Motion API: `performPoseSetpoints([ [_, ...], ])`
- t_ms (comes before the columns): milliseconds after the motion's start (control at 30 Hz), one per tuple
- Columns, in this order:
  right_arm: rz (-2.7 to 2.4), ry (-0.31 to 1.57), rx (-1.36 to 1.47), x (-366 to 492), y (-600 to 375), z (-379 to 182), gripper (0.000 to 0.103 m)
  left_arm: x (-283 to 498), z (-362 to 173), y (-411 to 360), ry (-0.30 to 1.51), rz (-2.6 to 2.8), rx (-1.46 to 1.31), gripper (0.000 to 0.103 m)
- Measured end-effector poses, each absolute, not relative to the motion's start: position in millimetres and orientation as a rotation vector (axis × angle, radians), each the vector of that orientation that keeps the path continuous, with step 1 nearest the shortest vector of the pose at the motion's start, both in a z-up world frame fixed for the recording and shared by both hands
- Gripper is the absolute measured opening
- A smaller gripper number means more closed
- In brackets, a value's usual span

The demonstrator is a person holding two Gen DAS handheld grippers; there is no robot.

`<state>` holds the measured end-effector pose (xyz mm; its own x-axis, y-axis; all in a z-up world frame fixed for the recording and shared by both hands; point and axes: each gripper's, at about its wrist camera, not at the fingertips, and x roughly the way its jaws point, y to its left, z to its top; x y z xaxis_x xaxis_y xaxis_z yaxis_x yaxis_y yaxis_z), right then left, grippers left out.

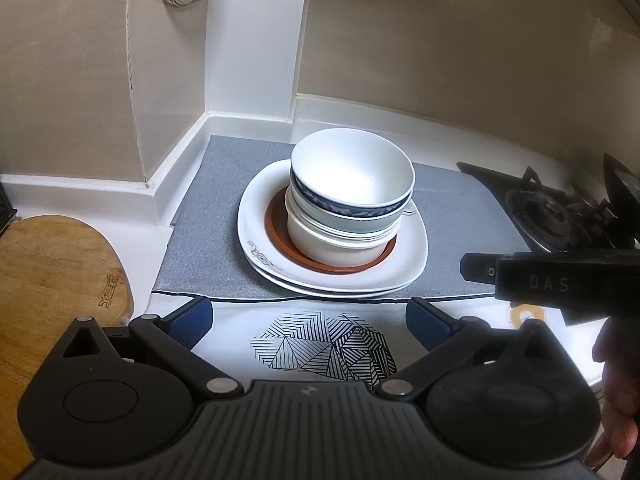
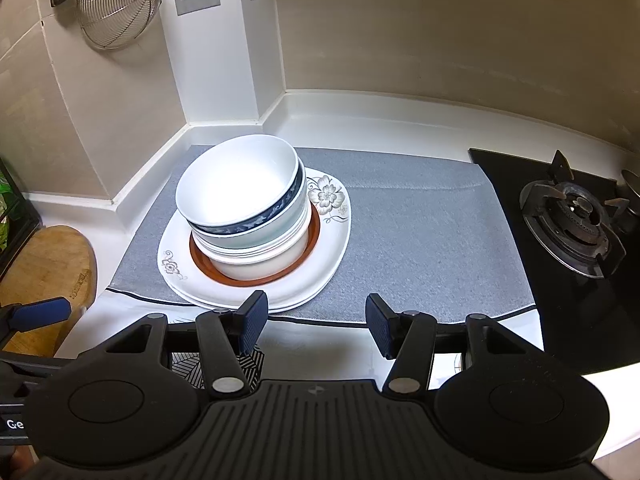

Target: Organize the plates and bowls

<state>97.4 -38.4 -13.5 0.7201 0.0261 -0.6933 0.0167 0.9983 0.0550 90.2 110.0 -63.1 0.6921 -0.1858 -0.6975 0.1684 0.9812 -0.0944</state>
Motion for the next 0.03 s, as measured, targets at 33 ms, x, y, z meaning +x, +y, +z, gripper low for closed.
performPoseSetpoints([
  [33, 0.005, 0.767, 0.058, 97.6, -38.3, -13.6, 0.057, 90.5, -63.6, 110.1, 0.783, -0.195, -0.025, 0.103],
])
